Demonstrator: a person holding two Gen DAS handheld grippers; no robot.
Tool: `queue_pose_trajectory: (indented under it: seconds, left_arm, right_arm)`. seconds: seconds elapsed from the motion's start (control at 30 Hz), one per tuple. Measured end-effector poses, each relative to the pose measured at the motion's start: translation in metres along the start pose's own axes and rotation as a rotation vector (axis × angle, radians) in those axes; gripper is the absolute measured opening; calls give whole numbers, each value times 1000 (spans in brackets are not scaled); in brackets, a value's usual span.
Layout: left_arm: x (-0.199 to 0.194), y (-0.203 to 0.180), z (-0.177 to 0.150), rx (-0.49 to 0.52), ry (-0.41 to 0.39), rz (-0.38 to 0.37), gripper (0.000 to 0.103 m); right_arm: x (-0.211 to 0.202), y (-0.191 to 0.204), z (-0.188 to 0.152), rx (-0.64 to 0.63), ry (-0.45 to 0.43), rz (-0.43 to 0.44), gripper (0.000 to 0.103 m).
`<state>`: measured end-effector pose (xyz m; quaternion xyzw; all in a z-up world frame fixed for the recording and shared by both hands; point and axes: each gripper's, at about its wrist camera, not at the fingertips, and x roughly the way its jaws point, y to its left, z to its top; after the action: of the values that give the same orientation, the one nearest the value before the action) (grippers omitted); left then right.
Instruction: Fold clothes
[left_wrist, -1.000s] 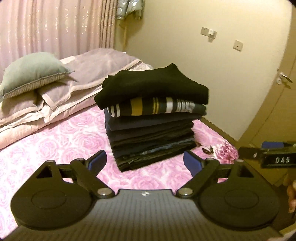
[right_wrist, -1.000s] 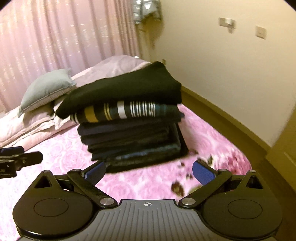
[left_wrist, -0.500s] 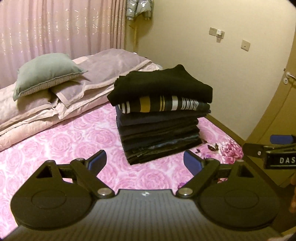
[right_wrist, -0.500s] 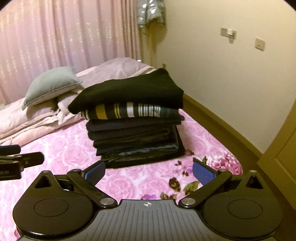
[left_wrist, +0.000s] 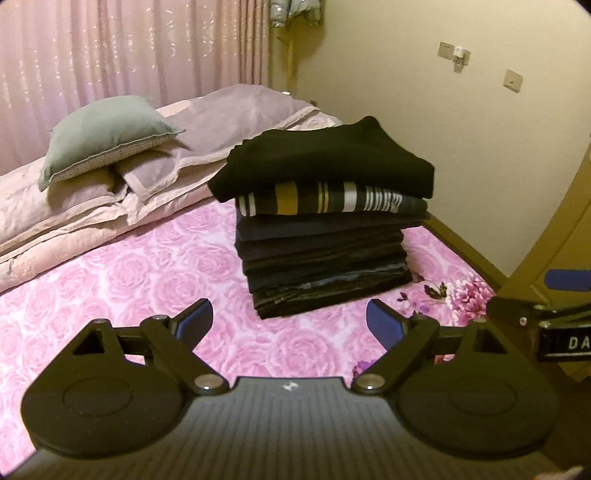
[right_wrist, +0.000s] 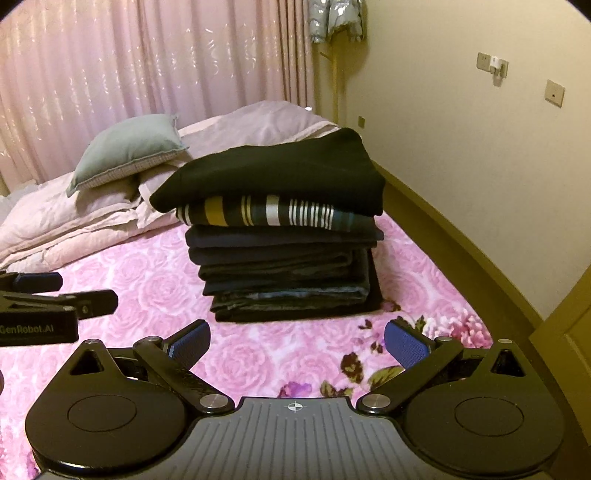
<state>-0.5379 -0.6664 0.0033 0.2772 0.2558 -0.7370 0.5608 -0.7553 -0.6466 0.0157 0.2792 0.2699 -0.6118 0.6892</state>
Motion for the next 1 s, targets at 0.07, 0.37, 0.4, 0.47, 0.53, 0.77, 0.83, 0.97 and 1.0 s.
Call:
queue_pose_trajectory:
  seconds: [0.07, 0.37, 0.4, 0.47, 0.53, 0.77, 0.83, 0.97, 1.0]
  left_arm:
    - [1, -3, -1, -5, 10, 12, 88]
    - [4, -10, -6, 31, 40, 41, 88]
    - [4, -11, -6, 33, 39, 40, 88]
    - [5, -12, -6, 34, 44, 36, 88]
    - [6, -11, -7, 27, 49, 36, 88]
    - [9, -9, -9, 24, 54, 48, 88]
    - [10, -10, -9, 31, 53, 55, 88]
    - [11, -10, -11, 30, 53, 53, 88]
    - [11, -10, -11, 30, 53, 54, 88]
  right_arm:
    - [-2, -2, 0, 4, 4, 2, 103]
    - [-3, -5, -2, 12, 11, -2, 103]
    - [-3, -5, -2, 13, 12, -4, 103]
    - [-2, -6, -1, 16, 14, -8, 103]
    - [-2, -6, -1, 21, 14, -11, 103]
    - [1, -6, -2, 31, 28, -13, 103]
    - [2, -6, -2, 30, 31, -13, 103]
    - [5, -6, -3, 24, 41, -21, 103]
    - [5, -5, -3, 20, 43, -24, 103]
